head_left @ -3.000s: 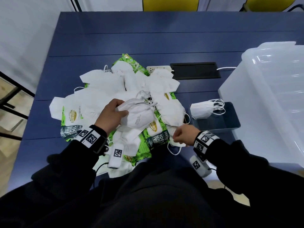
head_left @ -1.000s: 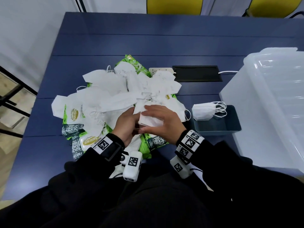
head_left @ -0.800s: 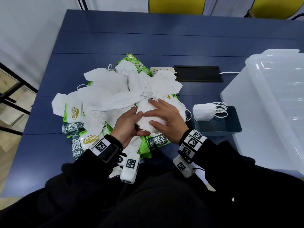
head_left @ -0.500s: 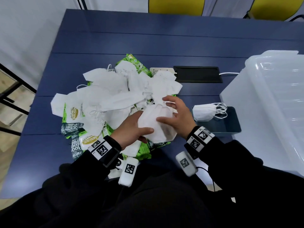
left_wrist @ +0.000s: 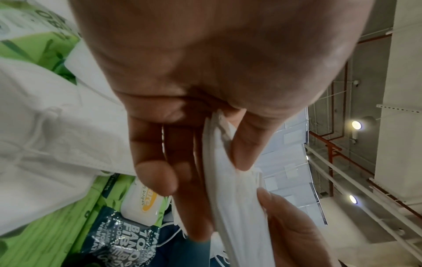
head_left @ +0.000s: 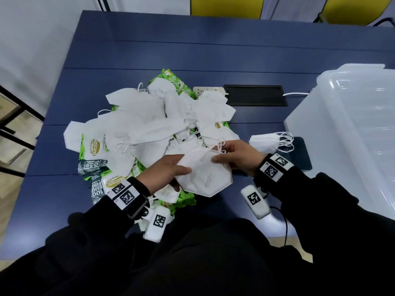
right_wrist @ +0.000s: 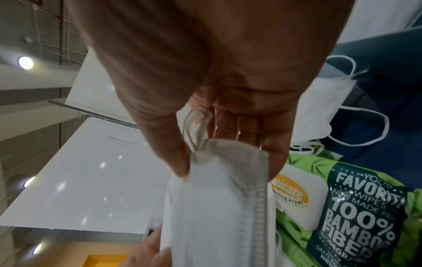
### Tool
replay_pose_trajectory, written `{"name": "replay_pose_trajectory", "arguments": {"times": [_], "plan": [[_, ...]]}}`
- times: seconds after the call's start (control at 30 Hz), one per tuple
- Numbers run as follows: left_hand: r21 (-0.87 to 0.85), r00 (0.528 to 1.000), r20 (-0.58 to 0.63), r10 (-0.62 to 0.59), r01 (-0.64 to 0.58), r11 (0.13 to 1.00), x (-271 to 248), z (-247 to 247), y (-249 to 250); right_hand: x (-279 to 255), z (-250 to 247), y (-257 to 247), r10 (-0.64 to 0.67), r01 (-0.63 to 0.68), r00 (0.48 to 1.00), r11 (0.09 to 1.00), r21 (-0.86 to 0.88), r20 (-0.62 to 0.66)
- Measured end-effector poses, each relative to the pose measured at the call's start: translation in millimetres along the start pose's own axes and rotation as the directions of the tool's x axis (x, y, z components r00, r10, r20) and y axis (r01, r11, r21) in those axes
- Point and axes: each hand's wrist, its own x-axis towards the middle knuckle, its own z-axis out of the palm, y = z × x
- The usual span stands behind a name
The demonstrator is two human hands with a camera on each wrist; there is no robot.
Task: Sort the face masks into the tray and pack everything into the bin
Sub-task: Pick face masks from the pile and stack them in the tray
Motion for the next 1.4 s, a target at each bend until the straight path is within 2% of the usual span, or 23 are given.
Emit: {"name": "replay_pose_trajectory", "arguments": {"times": [0.13, 0.23, 0.37, 0.43, 0.5, 0.57, 0.63, 0.7, 0.8, 0.87, 1.03, 1.13, 1.2, 1.3, 1.4], "plan": [[0.065, 0.996, 0.063, -0.060, 0.056, 0.996, -1, -3, -6, -2, -1, -7, -0.058, 0.066, 0.985, 0.997, 0.042, -0.160], [0.127, 0.990, 0.107, -0.096, 0.082, 0.989, 0, -5, -10, -4, 0, -13, -0.023, 0.073, 0.968, 0.979, 0.192, -0.250], [0.253, 0.980, 0.167, -0.111, 0.066, 0.965, 3, -6, -9, -4, 9, -17, 0.096, -0.008, 0.979, 0.900, 0.437, -0.178], [0.314, 0.976, 0.185, -0.115, 0.053, 0.948, 4, -5, -8, -2, 10, -19, 0.112, -0.038, 0.986, 0.871, 0.491, -0.123], [0.344, 0.975, 0.188, -0.116, 0.045, 0.938, 5, -5, -8, 1, 4, -17, 0.093, -0.043, 0.990, 0.921, 0.386, -0.110], [0.342, 0.976, 0.184, -0.113, 0.044, 0.938, 4, -6, -7, 1, -3, -11, 0.051, -0.036, 0.994, 0.987, 0.160, -0.095], [0.355, 0.980, 0.174, -0.095, 0.028, 0.935, 3, -6, -6, -1, -7, -6, 0.037, -0.040, 0.998, 0.998, -0.049, -0.058], [0.388, 0.985, 0.156, -0.074, 0.008, 0.922, 3, -5, -8, -4, -8, -1, 0.069, -0.069, 0.998, 0.985, -0.158, -0.006], [0.411, 0.988, 0.140, -0.065, 0.001, 0.912, 2, -6, -12, -6, -14, 4, 0.156, -0.132, 0.986, 0.949, -0.288, 0.063], [0.408, 0.988, 0.141, -0.068, 0.005, 0.913, 1, -6, -12, -10, -20, 2, 0.183, -0.131, 0.980, 0.892, -0.432, 0.082], [0.441, 0.985, 0.156, -0.068, -0.008, 0.898, 2, 2, -8, -10, -20, 0, 0.205, -0.125, 0.978, 0.737, -0.664, 0.043], [0.454, 0.980, 0.175, -0.094, 0.004, 0.891, 4, 2, -9, -10, -17, 1, 0.154, -0.078, 0.988, 0.669, -0.739, 0.034], [0.468, 0.977, 0.181, -0.115, 0.018, 0.884, 5, 0, -9, -9, -16, 2, 0.076, -0.035, 0.997, 0.659, -0.751, 0.020], [0.484, 0.975, 0.175, -0.140, 0.039, 0.874, 6, 1, -9, -8, -14, 5, 0.023, -0.029, 1.000, 0.809, -0.587, -0.019], [0.497, 0.975, 0.166, -0.146, 0.045, 0.867, 6, 0, -10, -7, -10, 7, 0.055, -0.075, 0.996, 0.936, -0.343, -0.068]]}}
